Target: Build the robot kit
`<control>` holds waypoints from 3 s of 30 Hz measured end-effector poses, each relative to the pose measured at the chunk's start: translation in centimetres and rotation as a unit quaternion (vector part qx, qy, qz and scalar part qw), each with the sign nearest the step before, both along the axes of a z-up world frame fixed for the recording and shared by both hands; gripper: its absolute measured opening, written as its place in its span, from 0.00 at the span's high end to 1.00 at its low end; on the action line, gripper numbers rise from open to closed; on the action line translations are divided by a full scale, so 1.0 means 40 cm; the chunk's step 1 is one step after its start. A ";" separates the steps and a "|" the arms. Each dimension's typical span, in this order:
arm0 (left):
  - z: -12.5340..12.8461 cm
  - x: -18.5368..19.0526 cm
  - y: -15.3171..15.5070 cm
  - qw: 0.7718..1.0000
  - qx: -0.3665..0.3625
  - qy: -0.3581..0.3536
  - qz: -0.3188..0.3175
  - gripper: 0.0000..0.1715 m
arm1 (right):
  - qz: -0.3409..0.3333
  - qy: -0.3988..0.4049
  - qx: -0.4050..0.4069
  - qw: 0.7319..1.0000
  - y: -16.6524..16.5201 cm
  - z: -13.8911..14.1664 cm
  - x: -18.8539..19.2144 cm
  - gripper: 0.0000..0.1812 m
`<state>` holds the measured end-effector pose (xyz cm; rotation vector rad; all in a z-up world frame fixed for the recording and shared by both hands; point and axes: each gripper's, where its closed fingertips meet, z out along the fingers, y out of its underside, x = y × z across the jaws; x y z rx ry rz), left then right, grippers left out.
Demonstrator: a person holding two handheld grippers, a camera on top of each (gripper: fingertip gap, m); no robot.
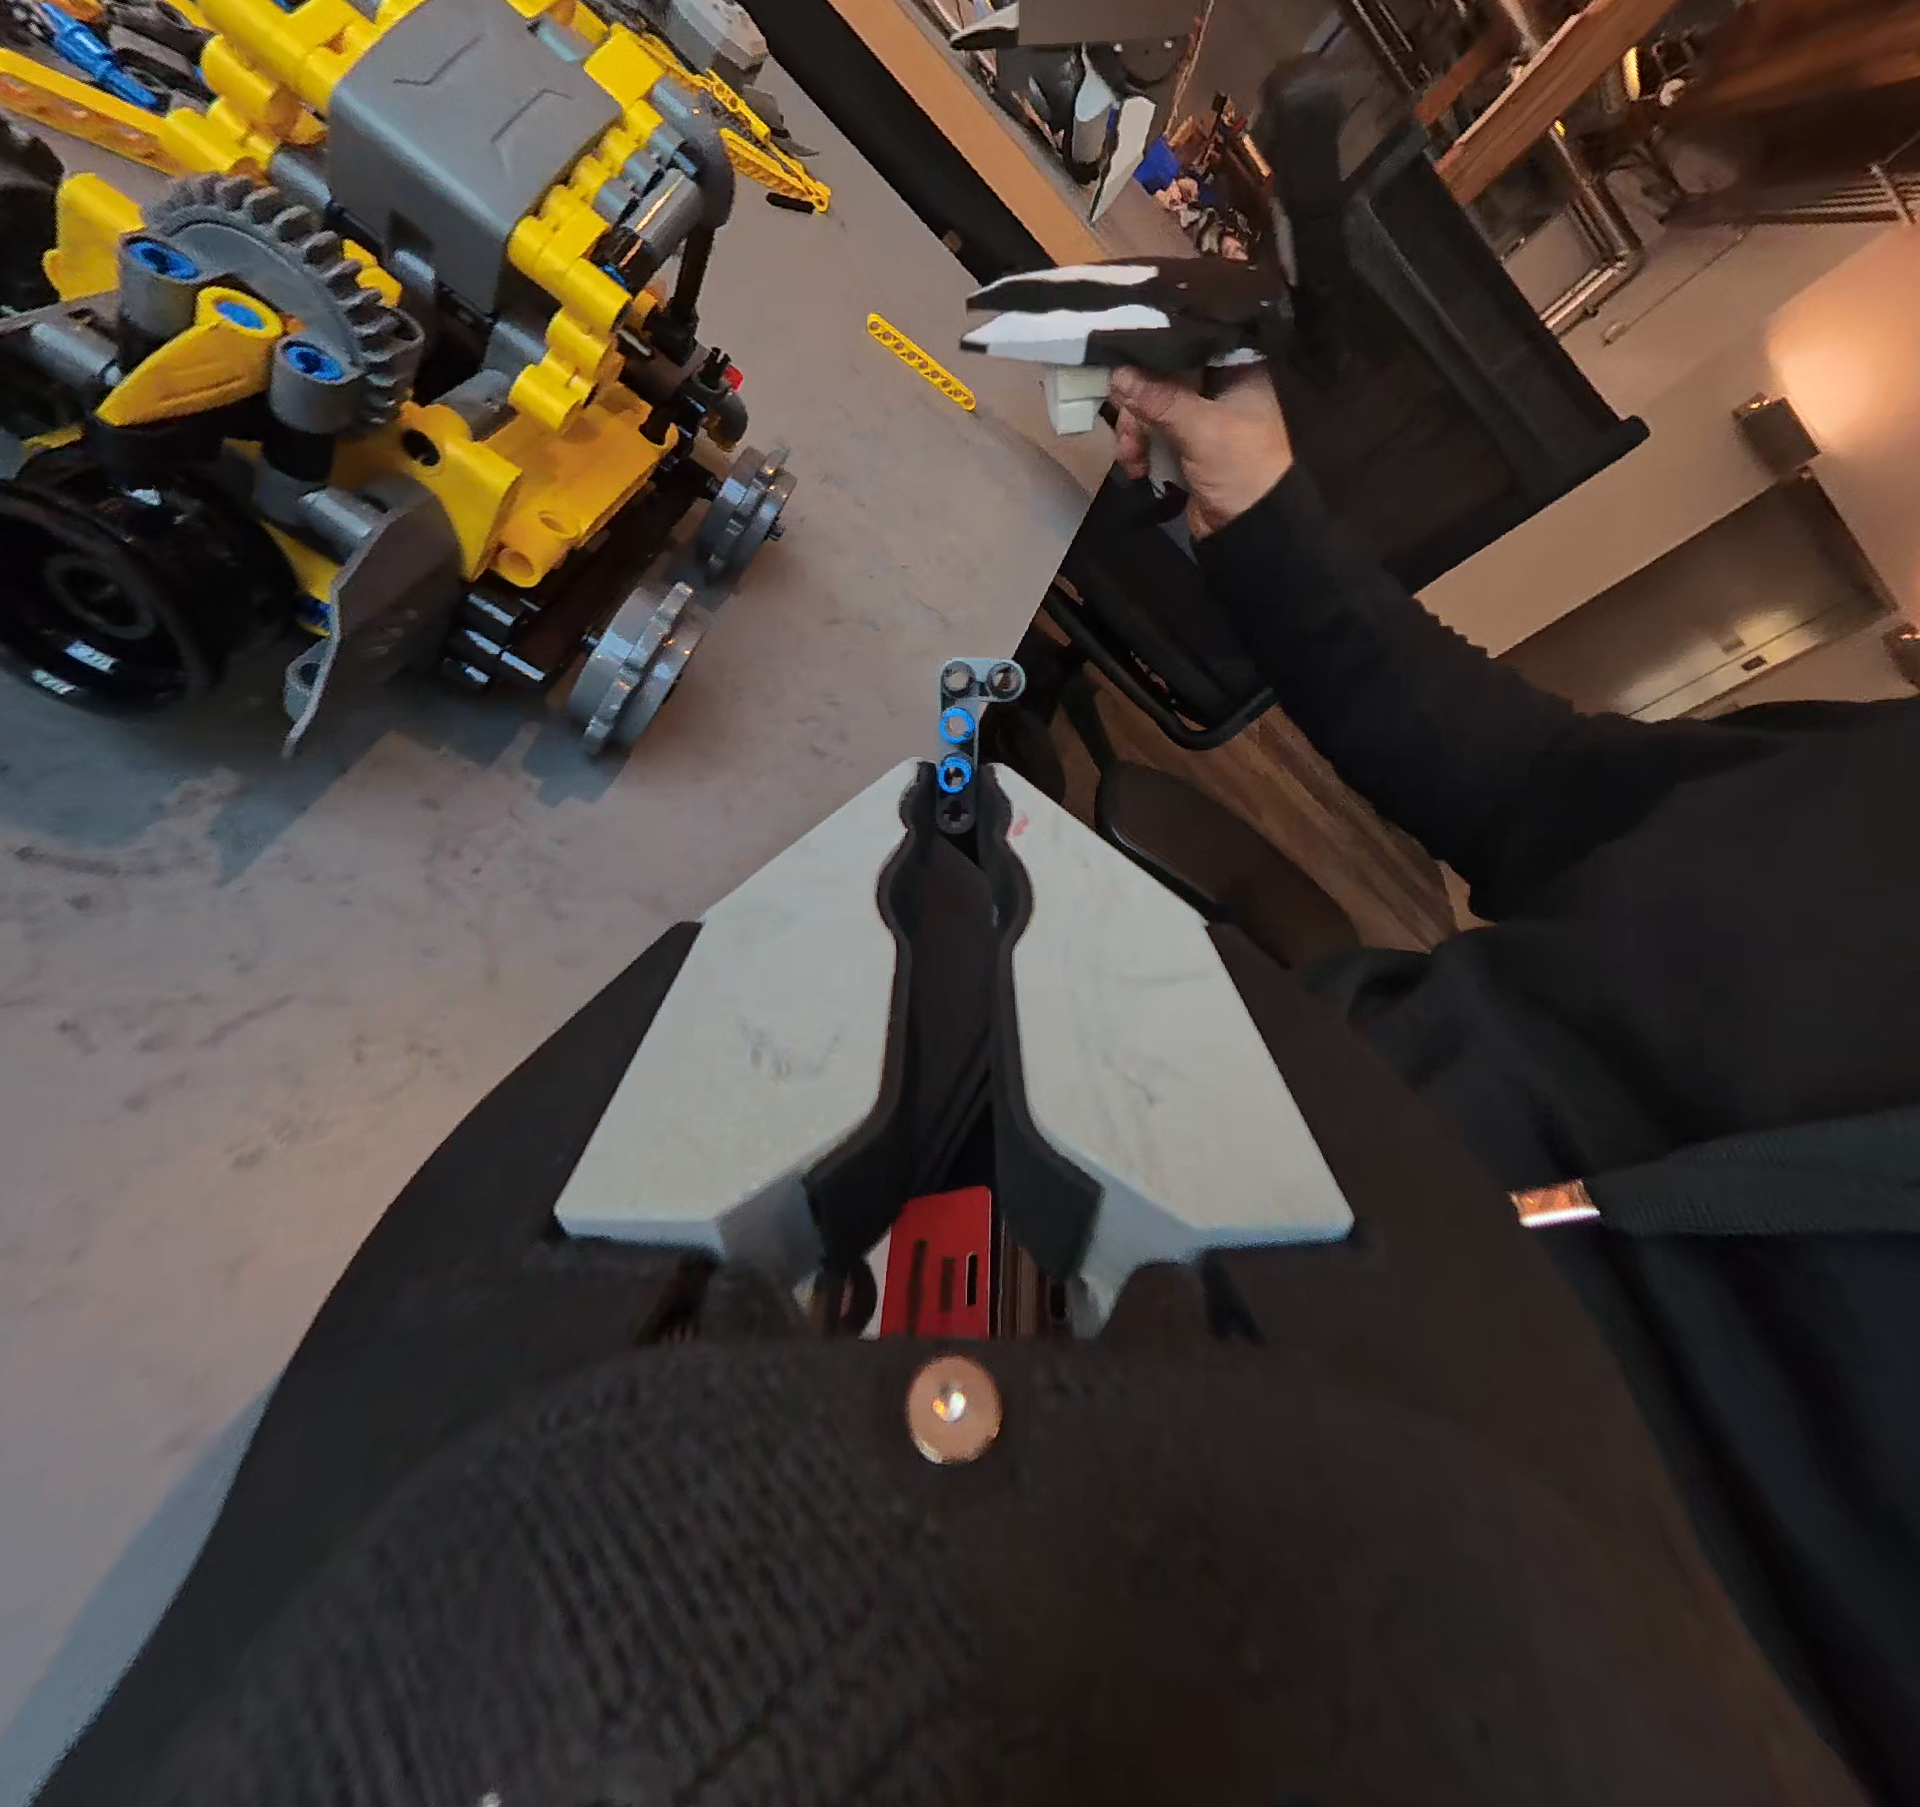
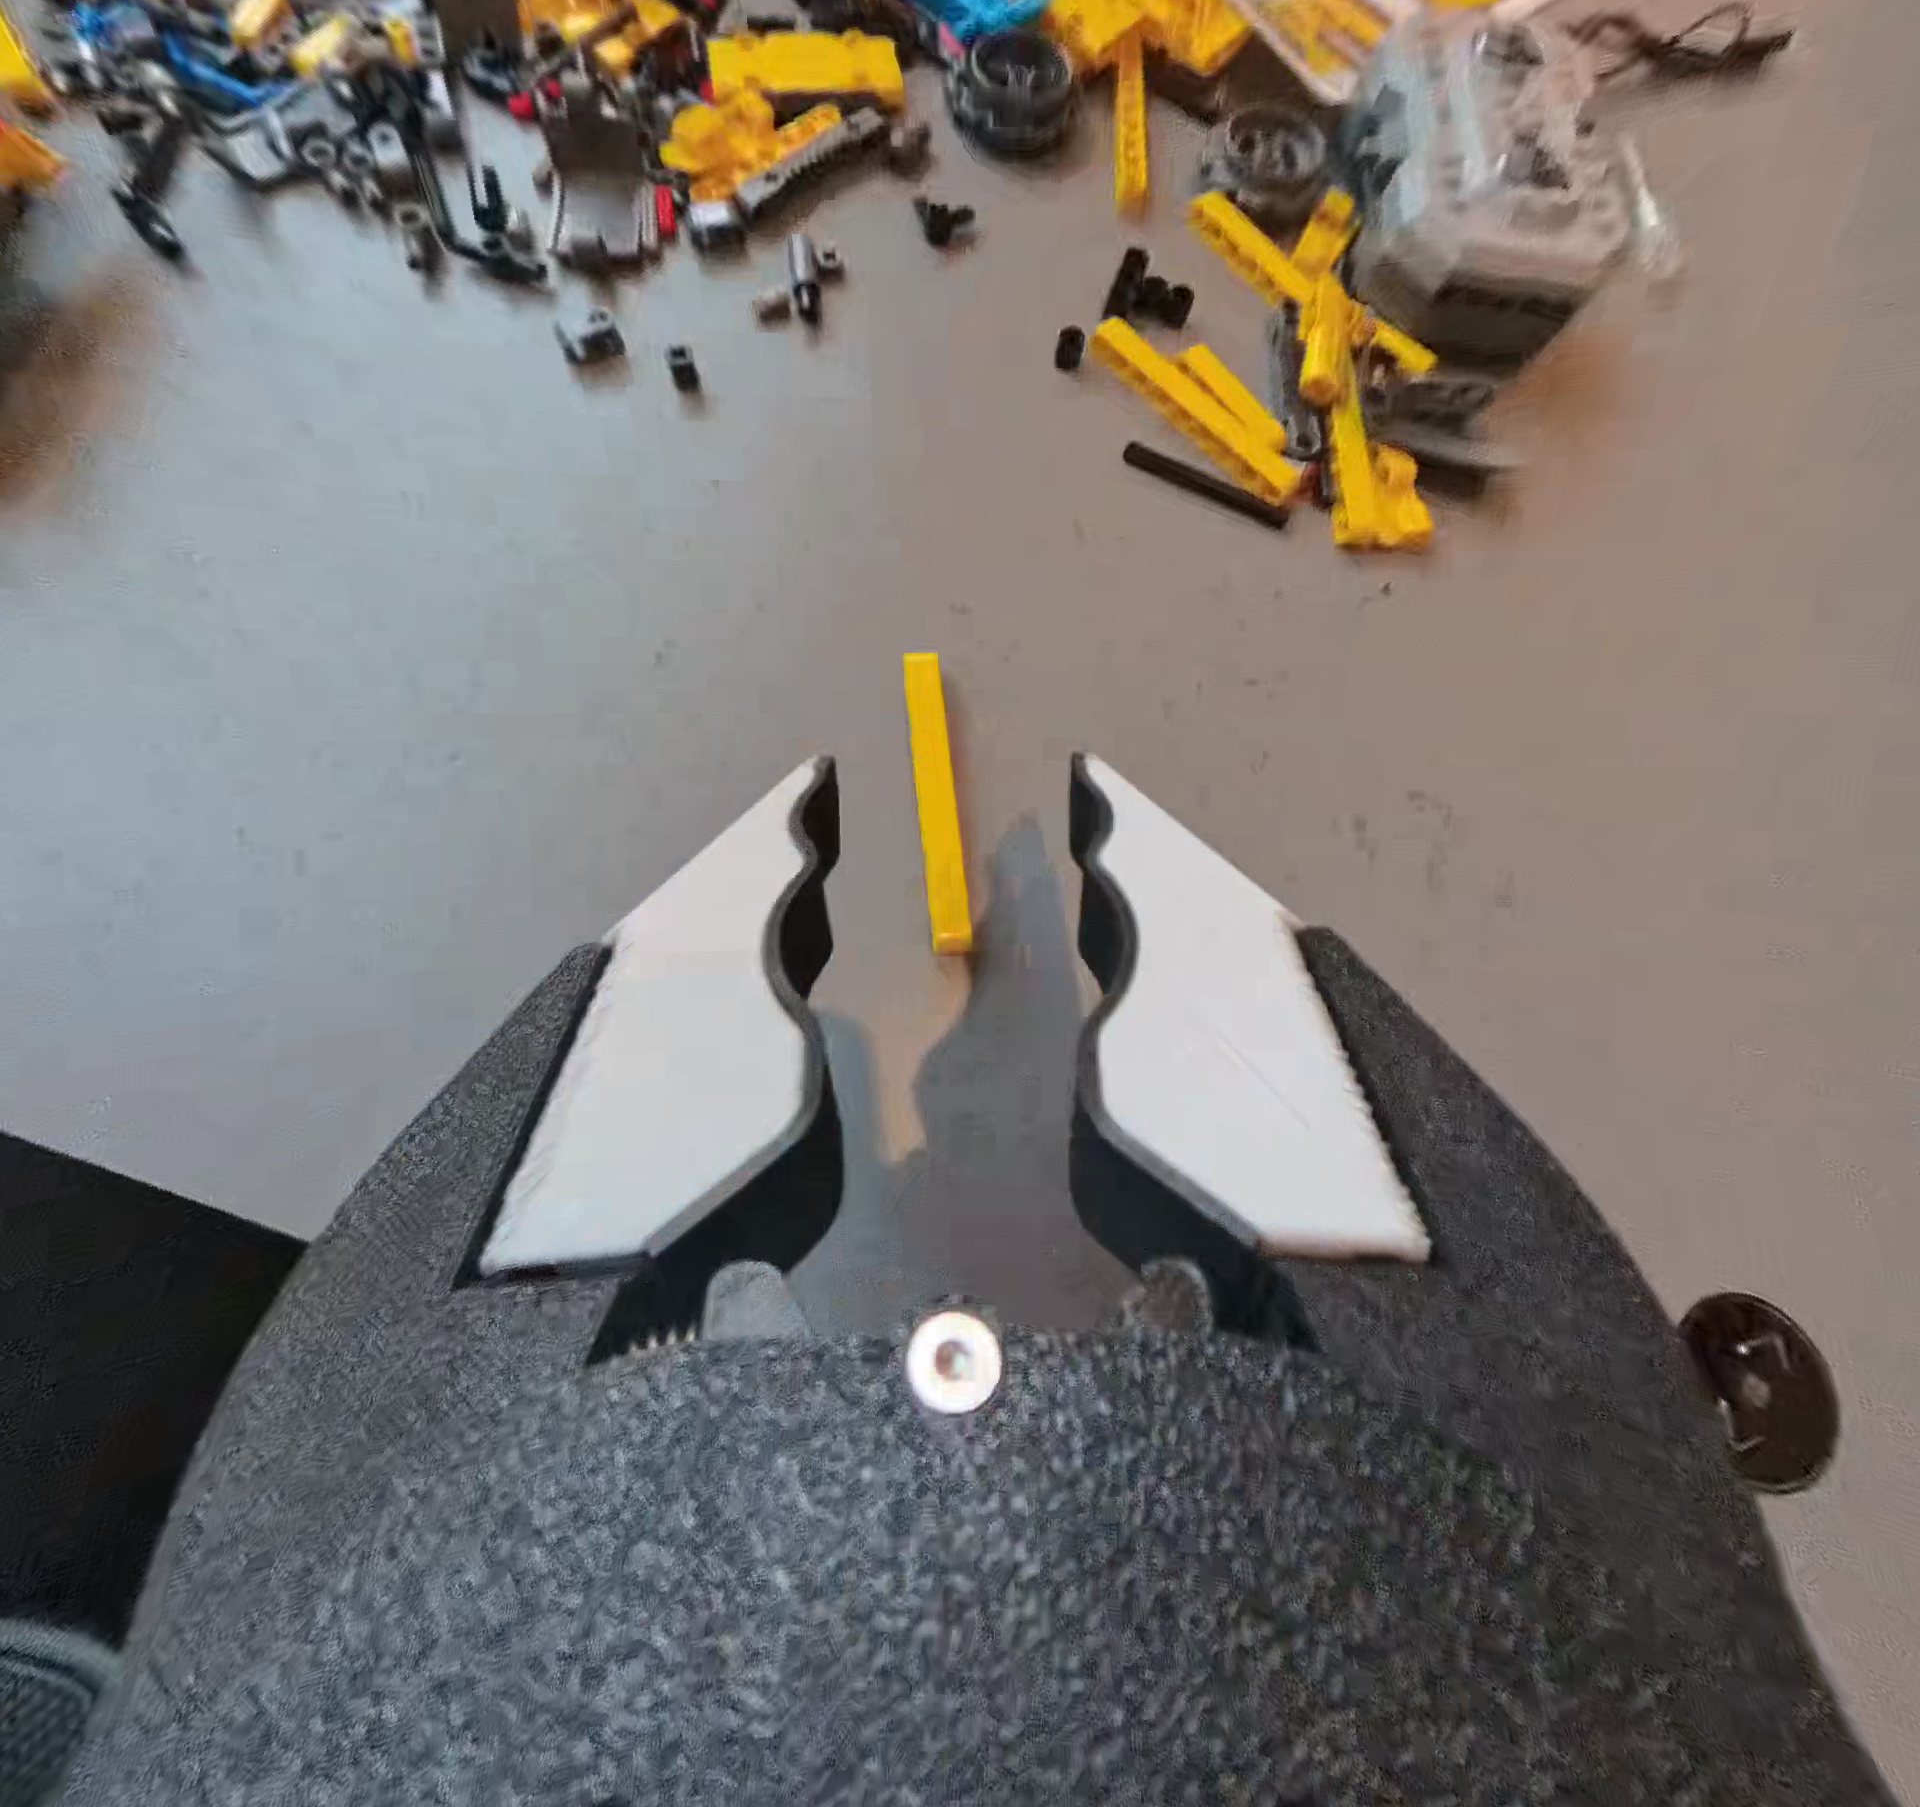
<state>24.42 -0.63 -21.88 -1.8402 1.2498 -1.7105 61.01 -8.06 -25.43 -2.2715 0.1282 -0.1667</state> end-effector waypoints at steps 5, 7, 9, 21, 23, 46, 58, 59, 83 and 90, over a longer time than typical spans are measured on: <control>0.001 0.006 -0.023 1.000 -0.003 0.002 -0.010 0.97 | 0.090 0.083 -0.053 0.991 0.016 -0.071 -0.041 0.96; -0.003 0.003 -0.031 1.000 0.003 0.008 -0.012 0.97 | 0.145 0.099 -0.074 0.982 0.035 -0.070 -0.125 0.96; -0.009 -0.001 -0.036 1.000 0.013 0.014 -0.013 0.97 | 0.226 0.121 -0.090 0.962 0.055 -0.066 -0.283 0.96; -0.023 0.000 -0.033 0.998 0.049 0.020 -0.020 0.97 | 0.409 0.132 -0.145 0.891 0.095 -0.056 -0.629 0.91; -0.025 -0.002 -0.031 0.999 0.048 0.017 -0.018 0.97 | 0.399 0.102 -0.146 0.899 0.107 -0.046 -0.600 0.88; -0.067 -0.066 -0.075 0.992 0.121 0.038 -0.020 0.97 | 0.433 0.193 -0.125 0.872 0.072 -0.057 -0.631 0.99; -0.072 -0.067 -0.066 0.991 0.125 0.038 -0.017 0.97 | 0.434 0.056 -0.035 0.898 0.076 -0.017 -0.633 0.90; -0.074 -0.065 -0.068 0.991 0.125 0.039 -0.019 0.97 | 0.432 0.031 -0.034 0.901 0.076 -0.026 -0.627 0.90; -0.079 -0.061 -0.066 0.987 0.154 0.046 -0.027 0.97 | 0.406 0.416 -0.340 0.739 0.046 -0.066 -0.660 0.96; -0.075 -0.066 -0.049 0.986 0.162 0.047 -0.014 0.97 | 0.378 0.389 -0.338 0.770 0.070 -0.066 -0.636 0.94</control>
